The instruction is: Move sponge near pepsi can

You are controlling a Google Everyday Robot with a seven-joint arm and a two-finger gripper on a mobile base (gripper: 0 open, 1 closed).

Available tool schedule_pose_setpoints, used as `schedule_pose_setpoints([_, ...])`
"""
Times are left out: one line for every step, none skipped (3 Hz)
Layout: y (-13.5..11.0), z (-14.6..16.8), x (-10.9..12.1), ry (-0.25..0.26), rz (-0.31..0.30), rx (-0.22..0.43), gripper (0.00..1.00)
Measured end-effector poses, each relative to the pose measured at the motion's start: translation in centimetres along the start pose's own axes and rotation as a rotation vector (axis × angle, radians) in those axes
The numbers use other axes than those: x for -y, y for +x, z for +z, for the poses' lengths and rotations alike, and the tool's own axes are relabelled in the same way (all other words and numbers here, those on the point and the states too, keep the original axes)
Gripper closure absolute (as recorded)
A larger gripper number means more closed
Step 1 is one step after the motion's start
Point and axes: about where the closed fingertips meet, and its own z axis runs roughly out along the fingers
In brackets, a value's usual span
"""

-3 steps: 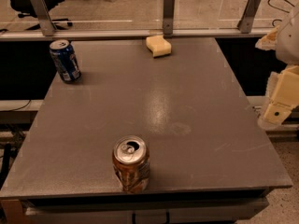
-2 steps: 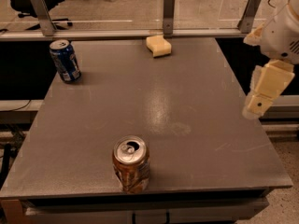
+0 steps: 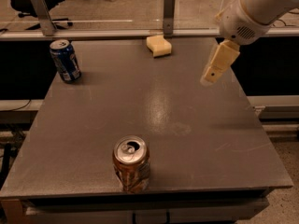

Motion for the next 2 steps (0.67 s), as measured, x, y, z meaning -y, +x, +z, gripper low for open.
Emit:
schedule_pose_setpoints([-1.99, 3.53, 5.19, 0.051, 0.089, 0.154, 0.0])
schedule_pose_setpoints([-2.0, 3.54, 5.18, 0.051, 0.089, 0.154, 0.0])
